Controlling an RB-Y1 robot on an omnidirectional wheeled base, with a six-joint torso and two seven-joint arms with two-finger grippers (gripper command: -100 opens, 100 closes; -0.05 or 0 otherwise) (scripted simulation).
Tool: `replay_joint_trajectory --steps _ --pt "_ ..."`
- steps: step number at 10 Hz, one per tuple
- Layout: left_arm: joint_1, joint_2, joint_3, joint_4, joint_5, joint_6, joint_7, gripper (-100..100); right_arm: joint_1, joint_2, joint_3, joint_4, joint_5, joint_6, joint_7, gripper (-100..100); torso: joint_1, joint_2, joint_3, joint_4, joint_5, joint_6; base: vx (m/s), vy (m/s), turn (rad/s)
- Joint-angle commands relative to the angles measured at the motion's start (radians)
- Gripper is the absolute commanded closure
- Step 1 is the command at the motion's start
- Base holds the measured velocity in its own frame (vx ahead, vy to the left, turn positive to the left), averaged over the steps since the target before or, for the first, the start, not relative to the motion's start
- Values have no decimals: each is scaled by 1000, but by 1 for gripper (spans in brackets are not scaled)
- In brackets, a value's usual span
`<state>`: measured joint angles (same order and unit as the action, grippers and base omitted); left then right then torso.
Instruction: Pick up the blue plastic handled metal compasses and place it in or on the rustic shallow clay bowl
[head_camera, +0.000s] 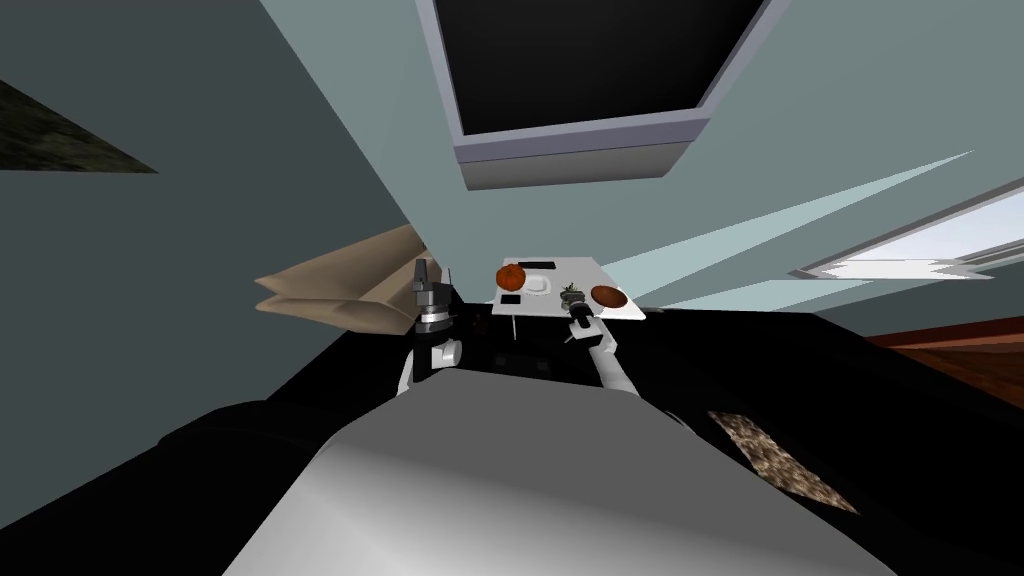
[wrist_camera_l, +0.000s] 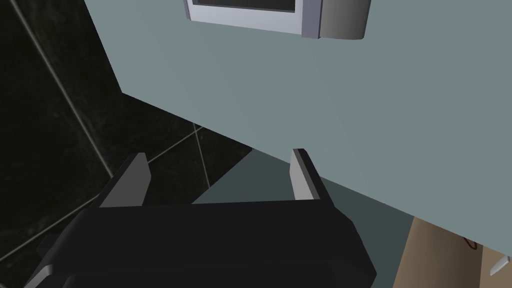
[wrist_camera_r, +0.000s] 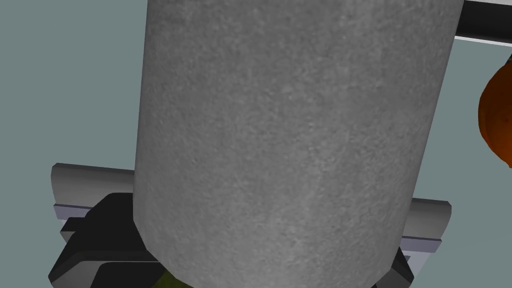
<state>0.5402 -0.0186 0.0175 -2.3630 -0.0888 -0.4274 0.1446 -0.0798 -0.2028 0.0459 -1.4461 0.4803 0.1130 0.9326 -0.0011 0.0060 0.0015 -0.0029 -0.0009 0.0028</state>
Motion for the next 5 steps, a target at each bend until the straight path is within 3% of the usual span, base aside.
replay_joint_trajectory --steps 1,5 --pt "0 0 0 0 0 0 0 0 -12 -9 3 -8 -13 39 7 100 0 0 0 0 0 0 -68 -15 -2" --pt "0 0 0 0 0 0 0 0 -42 -61 -13 -20 -37 125 -17 100 0 2 1 1 1 1 -72 -7 -5"
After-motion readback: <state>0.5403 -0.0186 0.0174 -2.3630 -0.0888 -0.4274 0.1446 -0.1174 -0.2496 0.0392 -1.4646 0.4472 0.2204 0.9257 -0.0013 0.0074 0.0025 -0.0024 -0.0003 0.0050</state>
